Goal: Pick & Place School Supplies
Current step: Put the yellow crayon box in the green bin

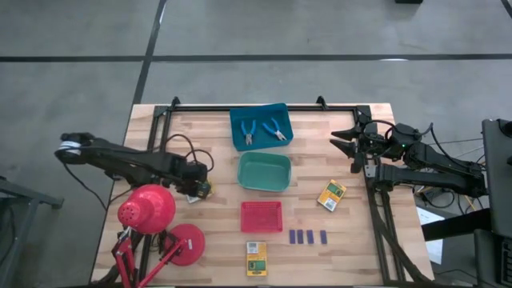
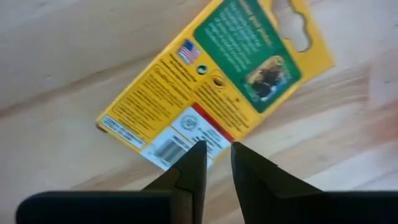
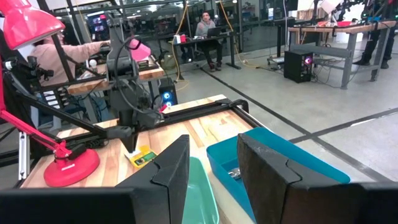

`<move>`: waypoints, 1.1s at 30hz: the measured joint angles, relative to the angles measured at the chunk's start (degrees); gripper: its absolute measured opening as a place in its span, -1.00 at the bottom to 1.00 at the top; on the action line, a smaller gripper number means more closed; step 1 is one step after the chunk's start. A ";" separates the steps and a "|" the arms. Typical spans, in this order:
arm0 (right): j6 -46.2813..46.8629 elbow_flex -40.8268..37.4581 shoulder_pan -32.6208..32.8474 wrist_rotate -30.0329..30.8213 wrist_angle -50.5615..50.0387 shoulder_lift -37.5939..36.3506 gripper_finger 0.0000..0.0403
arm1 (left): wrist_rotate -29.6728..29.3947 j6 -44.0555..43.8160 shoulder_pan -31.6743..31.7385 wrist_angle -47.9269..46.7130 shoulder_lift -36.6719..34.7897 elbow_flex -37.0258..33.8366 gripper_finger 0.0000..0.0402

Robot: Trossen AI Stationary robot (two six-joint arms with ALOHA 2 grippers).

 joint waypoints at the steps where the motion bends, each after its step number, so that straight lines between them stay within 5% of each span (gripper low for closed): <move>1: 0.00 0.01 0.02 -0.01 0.00 0.00 -0.37 | -0.04 -0.58 0.00 0.06 -0.56 0.04 -0.61; 7: 0.00 0.01 0.02 -0.02 0.00 0.00 -0.37 | -4.44 -2.49 0.15 0.40 -3.55 2.39 -0.61; 16: -0.01 0.01 0.02 -0.01 0.00 0.01 -0.37 | -15.41 5.82 1.11 4.88 -4.14 7.89 -0.61; 28: 0.00 0.01 0.02 0.00 0.00 0.01 -0.37 | -13.54 3.45 2.37 15.49 -2.41 4.44 -0.28; 33: 0.00 0.01 0.00 0.00 0.00 -0.01 -0.37 | -11.29 15.65 5.32 13.67 -2.57 4.26 -0.15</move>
